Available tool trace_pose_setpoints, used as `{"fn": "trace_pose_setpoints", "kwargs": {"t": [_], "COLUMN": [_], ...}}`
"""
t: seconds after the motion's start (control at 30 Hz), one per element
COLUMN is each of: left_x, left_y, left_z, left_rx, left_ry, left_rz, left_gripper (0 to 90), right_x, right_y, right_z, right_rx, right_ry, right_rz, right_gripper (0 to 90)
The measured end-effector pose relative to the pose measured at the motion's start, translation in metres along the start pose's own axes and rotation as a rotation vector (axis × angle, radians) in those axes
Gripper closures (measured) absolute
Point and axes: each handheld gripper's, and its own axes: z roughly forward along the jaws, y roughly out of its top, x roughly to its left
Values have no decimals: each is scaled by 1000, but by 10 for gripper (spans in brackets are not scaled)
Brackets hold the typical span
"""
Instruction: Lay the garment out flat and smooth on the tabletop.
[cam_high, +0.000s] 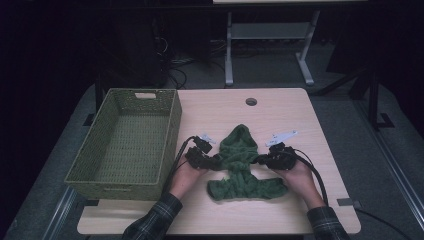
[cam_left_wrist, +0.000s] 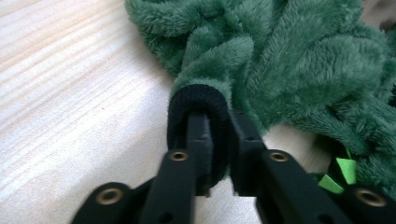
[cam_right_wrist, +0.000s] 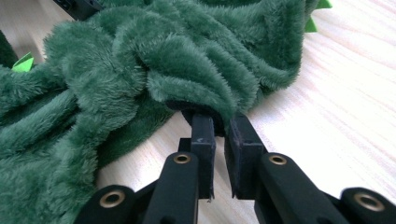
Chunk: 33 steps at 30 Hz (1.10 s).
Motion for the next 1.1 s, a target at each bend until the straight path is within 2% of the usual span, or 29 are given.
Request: {"fn": "trace_pose_setpoints", "kwargs": {"t": [0.07,0.13,0.27,0.37,0.43,0.57,0.6,0.7,0.73,0.8,0.97,1.1], "left_x": [0,-1,-6,-7,-6,-4,-3,1,2,6,18,29], "left_y": [1,3,9,16,21,33,35,44,47,53,64,67], "left_z": [-3,-8,-20,-26,-30,-37,-38,-37,-36,-33,-23,-12], "left_rx": [-6,-18,-52,-87,-111,-154,-159,-181,-184,-181,-165,-164], "left_ry": [7,14,27,33,29,31,34,40,40,39,59,56], "left_rz": [4,8,46,55,59,67,68,60,63,59,61,40], "left_gripper": [722,654,580,565,563,562,562,562,561,557,552,545], "right_x": [0,0,-1,-1,-2,-4,-6,-11,-13,-17,-25,-32], "right_y": [0,1,4,6,11,17,19,25,26,28,37,42], "right_z": [-1,-5,-16,-27,-32,-40,-40,-39,-39,-37,-32,-25], "right_rx": [-2,-5,-42,-85,-75,-118,-109,-104,-119,-121,-125,-117], "right_ry": [3,16,12,20,19,18,18,17,11,24,11,12], "right_rz": [0,22,26,42,34,40,46,55,53,71,61,87], "right_gripper": [755,693,661,644,626,626,623,619,623,616,619,615]}}
